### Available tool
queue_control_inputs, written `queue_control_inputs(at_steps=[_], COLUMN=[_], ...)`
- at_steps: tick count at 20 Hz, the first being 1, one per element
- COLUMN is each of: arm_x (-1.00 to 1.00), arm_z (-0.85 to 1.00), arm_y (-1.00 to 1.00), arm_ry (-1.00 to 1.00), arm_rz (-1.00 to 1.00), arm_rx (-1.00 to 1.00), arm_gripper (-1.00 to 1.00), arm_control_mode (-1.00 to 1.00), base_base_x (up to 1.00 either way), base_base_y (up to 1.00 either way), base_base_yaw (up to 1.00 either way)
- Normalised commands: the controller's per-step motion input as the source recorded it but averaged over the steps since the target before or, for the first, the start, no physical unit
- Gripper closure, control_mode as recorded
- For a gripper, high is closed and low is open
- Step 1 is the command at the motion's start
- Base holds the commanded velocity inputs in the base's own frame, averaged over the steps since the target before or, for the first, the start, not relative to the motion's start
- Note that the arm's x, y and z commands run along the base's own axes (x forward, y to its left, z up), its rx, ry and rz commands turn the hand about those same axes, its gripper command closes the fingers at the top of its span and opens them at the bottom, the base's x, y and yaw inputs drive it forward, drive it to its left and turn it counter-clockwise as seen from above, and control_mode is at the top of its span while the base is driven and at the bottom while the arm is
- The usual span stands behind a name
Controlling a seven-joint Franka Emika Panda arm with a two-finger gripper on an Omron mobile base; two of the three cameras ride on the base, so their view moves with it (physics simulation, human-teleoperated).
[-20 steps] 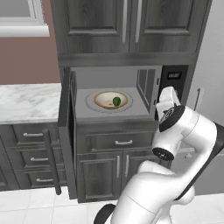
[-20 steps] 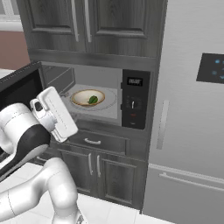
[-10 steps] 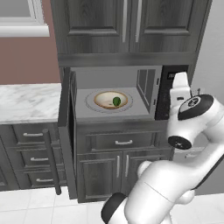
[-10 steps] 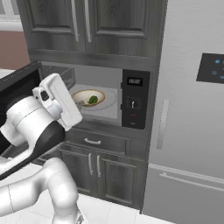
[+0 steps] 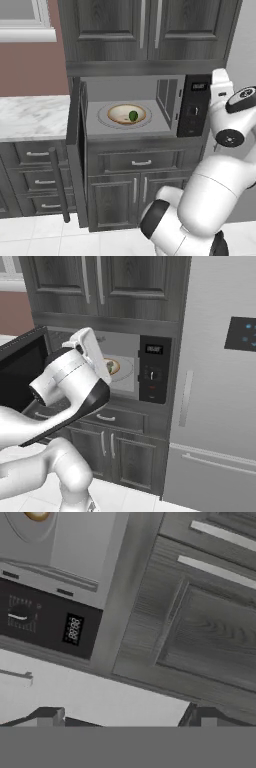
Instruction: Pick the avocado from the sink and place it in the bowl. Then pick the bowl and place it in the microwave. Then close the microwave door and press the start button.
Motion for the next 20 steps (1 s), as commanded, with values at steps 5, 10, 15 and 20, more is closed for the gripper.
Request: queue_control_inputs(at_steps=[5,10,15,20], arm_x=[-0.75,-0.31,-0.04,-0.17], arm_z=[0.30,0.07,0.22,0.88], arm_y=[0.43,0.23,0.01,0.23], arm_ry=[0.49,0.12,0.00,-0.09], arm_rz=[0.33,0.09,0.00,0.06], arm_rx=[-0.04,-0.11,-0.29,-0.85], arm_gripper=[-1.00,-1.00,-1.00,-1.00], arm_control_mode=[-1.00,-1.00,-1.00,-1.00], base_base_x=[0.00,0.00,0.00,0.00], base_base_y=[0.00,0.00,0.00,0.00], base_base_yaw=[0.00,0.00,0.00,0.00])
